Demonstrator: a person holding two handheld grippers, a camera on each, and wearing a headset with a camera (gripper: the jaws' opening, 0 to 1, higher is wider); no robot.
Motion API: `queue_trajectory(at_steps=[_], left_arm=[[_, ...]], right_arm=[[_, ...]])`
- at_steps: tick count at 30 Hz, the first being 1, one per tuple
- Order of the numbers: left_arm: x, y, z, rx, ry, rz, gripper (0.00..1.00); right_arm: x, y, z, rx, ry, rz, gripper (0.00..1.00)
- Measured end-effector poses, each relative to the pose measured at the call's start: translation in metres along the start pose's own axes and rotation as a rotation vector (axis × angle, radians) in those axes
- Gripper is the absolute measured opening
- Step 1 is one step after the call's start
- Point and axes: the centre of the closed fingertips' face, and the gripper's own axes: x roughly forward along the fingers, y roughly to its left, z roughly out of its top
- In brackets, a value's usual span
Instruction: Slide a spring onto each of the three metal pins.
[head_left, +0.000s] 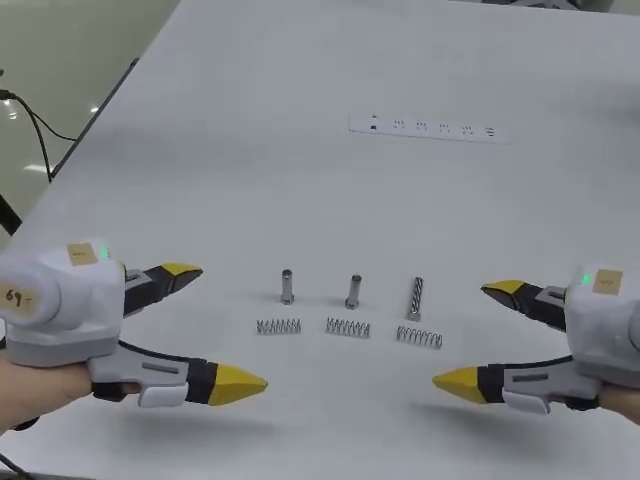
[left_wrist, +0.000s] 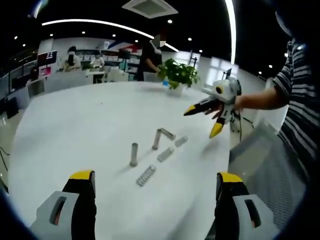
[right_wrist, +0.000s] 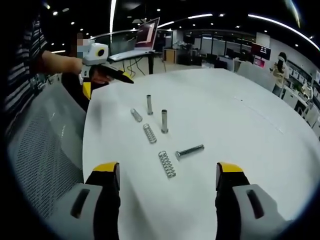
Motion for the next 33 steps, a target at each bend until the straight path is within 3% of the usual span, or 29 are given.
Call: queue_trajectory(at_steps=[7,14,23,33], left_arm=[[-0.001,-0.001,-0.002,-0.007,-0.001,-0.001,0.98],[0.0,-0.001,-0.002,-0.005,-0.001,0.0,0.98],[0.0,0.0,-0.003,-0.003,-0.003,0.001,0.98],[0.001,0.002,-0.002,-0.007,-0.007,0.004,0.98]], right_arm=[[0.011,-0.012,0.001,-0.002,0.035,-0.008,0.74],[0.019,-0.022,0.015,0.065,-0.001,-0.02,0.69],[0.024,-0.027,0.025,0.08,0.001,-0.022,0.66],[0.031,-0.031,0.032,0.149,0.019,-0.024,0.54]])
